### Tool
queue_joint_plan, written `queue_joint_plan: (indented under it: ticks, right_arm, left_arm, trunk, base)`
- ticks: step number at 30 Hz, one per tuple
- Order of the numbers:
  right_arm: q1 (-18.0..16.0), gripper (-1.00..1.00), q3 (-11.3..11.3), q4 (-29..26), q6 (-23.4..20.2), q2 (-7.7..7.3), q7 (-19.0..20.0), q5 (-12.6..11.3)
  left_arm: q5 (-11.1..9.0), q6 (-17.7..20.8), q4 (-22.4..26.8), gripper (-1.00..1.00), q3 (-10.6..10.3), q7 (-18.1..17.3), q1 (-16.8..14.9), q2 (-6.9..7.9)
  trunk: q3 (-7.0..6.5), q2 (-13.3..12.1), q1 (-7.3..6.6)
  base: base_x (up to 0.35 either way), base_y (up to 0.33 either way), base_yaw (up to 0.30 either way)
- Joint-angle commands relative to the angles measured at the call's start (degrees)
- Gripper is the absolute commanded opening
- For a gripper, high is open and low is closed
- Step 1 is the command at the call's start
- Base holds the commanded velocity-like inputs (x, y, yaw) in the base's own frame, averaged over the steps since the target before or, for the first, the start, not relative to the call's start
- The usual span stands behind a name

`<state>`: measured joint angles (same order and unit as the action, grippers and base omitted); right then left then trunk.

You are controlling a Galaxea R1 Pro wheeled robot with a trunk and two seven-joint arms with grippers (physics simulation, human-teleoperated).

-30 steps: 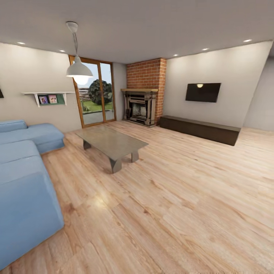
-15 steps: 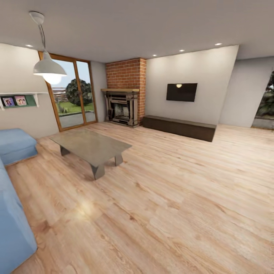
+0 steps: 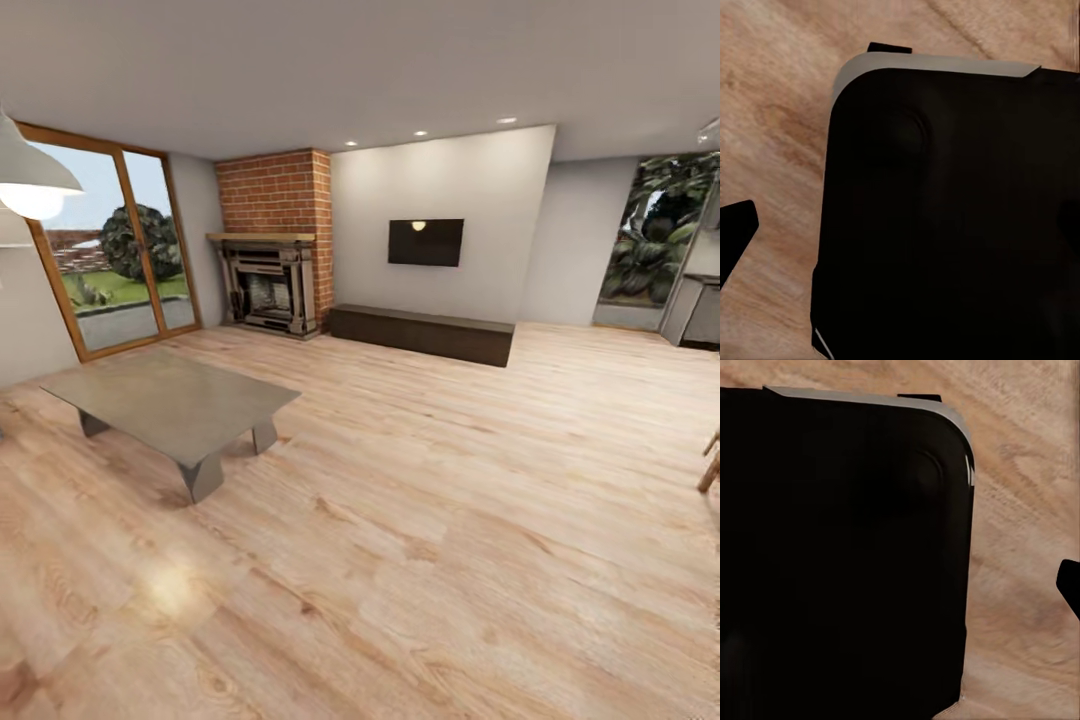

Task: In the kitchen, take the popcorn bag from the countertop, put it into the microwave, and heat it until the popcorn is cooked so the cooked popcorn ends up inside the bag.

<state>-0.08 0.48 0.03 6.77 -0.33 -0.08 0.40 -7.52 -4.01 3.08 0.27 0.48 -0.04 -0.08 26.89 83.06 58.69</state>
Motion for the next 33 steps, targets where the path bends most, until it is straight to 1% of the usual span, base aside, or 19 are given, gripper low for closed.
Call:
queue_joint_plan:
  ticks: [1,33]
  right_arm:
    - [-0.01,1.0,0.04,-0.01,0.17,0.01,-0.01,0.04]
    - [-0.01,1.0,0.05,-0.01,0.17,0.06,-0.01,0.13]
  left_arm:
    - [-0.45,-0.17,0.0,1.0,-0.02,0.07,0.0,-0.01]
    - [-0.44,0.41,0.09,1.0,0.08,0.05,0.0,-0.14]
  trunk:
    - [0.04,0.02,0.03]
    - [0.04,0.02,0.03]
  base:
    - [0.321,0.0,-0.295]
    - [0.322,0.0,-0.295]
